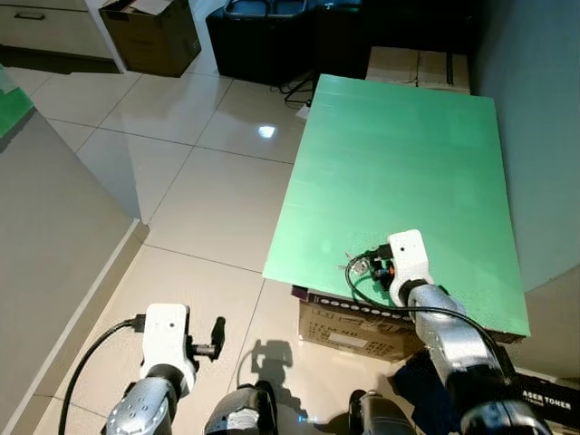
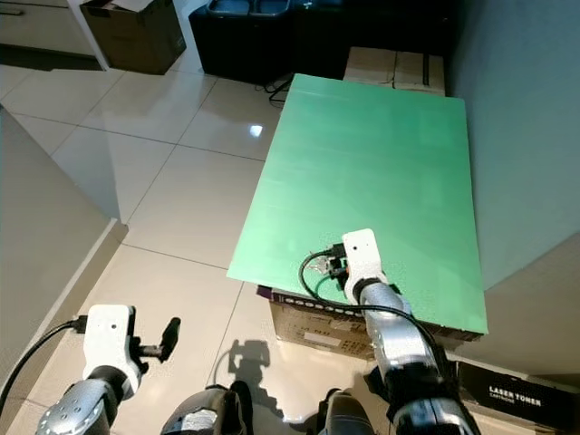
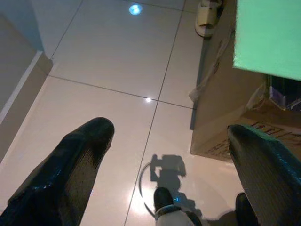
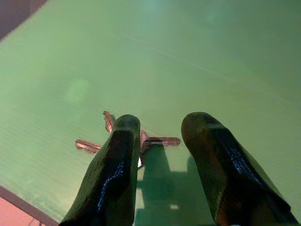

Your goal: Hang keys on a hook

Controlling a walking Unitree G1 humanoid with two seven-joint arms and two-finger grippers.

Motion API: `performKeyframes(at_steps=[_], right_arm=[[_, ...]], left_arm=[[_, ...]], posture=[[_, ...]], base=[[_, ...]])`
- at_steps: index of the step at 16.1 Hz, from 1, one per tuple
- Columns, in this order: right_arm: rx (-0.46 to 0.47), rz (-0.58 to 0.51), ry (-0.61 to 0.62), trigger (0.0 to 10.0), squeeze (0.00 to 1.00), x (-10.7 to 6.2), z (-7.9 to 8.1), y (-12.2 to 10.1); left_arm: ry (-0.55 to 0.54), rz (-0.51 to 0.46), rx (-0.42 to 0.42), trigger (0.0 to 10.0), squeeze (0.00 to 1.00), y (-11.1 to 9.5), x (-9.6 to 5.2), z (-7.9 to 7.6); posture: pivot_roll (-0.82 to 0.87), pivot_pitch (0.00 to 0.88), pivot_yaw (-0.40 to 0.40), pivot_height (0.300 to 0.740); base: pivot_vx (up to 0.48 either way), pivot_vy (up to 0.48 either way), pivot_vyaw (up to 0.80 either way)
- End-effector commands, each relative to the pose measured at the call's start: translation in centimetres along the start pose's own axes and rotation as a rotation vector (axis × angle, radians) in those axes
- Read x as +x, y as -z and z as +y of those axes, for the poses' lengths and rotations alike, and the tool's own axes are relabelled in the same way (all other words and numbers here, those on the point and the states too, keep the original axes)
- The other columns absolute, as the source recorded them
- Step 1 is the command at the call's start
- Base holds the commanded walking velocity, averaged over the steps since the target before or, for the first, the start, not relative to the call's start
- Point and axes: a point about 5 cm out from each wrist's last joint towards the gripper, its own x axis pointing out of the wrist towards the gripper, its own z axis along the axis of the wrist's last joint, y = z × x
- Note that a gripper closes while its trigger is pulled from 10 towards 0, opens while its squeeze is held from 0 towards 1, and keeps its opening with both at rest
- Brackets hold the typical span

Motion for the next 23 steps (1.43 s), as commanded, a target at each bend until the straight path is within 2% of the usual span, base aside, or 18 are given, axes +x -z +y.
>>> performKeyframes(at_steps=[1,4,6,13,14,19,23], right_arm=[[-0.022,0.025,-0.007,10.0,0.0,0.2,0.1,0.7],[-0.036,0.042,-0.003,10.0,0.0,0.8,0.4,0.8],[-0.045,0.053,-0.005,10.0,0.0,1.3,0.8,1.1],[-0.046,0.088,0.004,10.0,0.0,1.4,1.5,2.4],[-0.046,0.09,0.011,0.0,0.0,1.3,1.5,2.6],[-0.041,0.069,0.032,0.0,0.0,1.0,1.5,3.0],[-0.041,0.006,0.074,0.0,0.0,0.8,1.4,2.5]], left_arm=[[-0.017,0.0,0.009,10.0,0.0,-0.1,-0.5,0.5],[-0.023,0.013,0.021,10.0,0.0,0.1,-1.3,0.7],[-0.042,0.029,0.033,10.0,0.0,0.3,-2.4,1.3],[-0.058,0.062,0.052,10.0,0.0,0.3,-4.5,2.2],[-0.058,0.066,0.055,10.0,0.0,0.3,-4.6,2.2],[-0.049,0.071,0.058,10.0,0.0,0.2,-4.4,2.1],[-0.035,0.067,0.054,10.0,0.0,0.1,-3.9,1.8]], posture=[[0.03,0.212,0.088,0.74],[0.06,0.235,0.099,0.74],[0.09,0.261,0.107,0.74],[0.14,0.311,0.131,0.74],[0.14,0.314,0.134,0.74],[0.13,0.306,0.134,0.74],[0.11,0.3,0.132,0.74]], base=[[0.0,0.0,0.0],[0.0,0.0,0.0],[0.0,0.0,0.0],[0.0,0.0,0.0],[0.0,0.0,0.0],[0.0,0.0,0.0],[0.0,0.0,0.0]])
